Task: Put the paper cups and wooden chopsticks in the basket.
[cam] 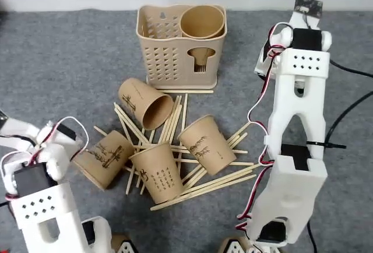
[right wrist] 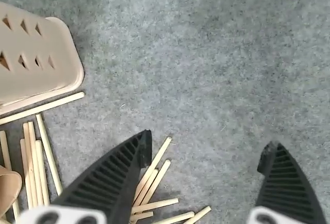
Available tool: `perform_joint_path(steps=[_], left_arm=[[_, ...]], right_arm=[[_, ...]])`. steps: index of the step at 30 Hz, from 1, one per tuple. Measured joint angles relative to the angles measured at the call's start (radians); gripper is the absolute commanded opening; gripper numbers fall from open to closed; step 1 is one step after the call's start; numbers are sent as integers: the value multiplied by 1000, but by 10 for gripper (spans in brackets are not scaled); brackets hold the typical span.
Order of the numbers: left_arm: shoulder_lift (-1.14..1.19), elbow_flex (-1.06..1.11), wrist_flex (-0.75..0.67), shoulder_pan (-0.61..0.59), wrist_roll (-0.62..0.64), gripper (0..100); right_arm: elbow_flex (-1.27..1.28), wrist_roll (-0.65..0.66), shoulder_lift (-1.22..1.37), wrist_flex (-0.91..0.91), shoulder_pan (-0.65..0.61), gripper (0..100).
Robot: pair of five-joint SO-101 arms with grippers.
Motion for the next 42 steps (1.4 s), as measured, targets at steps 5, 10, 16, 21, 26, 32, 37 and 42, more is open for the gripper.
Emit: perform_joint_path(steps=[5, 10, 16, 21, 26, 32, 37, 42], left_arm=[[0, -8, 169, 44, 0, 117], [0, -9, 212, 64, 0, 190], [0, 9, 216, 64, 0, 207], [0, 126, 239, 64, 0, 207], [-2, 144, 262, 64, 0, 207], [-2, 153, 235, 64, 0, 206], [-2, 244, 80, 64, 2, 205], [-12, 284, 12, 64, 6, 201]], right_arm=[[0, 0, 0, 0, 0, 329], [0, 0, 0, 0, 0, 329], [0, 0, 0, 0, 0, 329], [0, 0, 0, 0, 0, 329], [0, 0, 0, 0, 0, 329], [0, 0, 0, 0, 0, 329], [0, 0, 0, 0, 0, 329], [0, 0, 0, 0, 0, 329]])
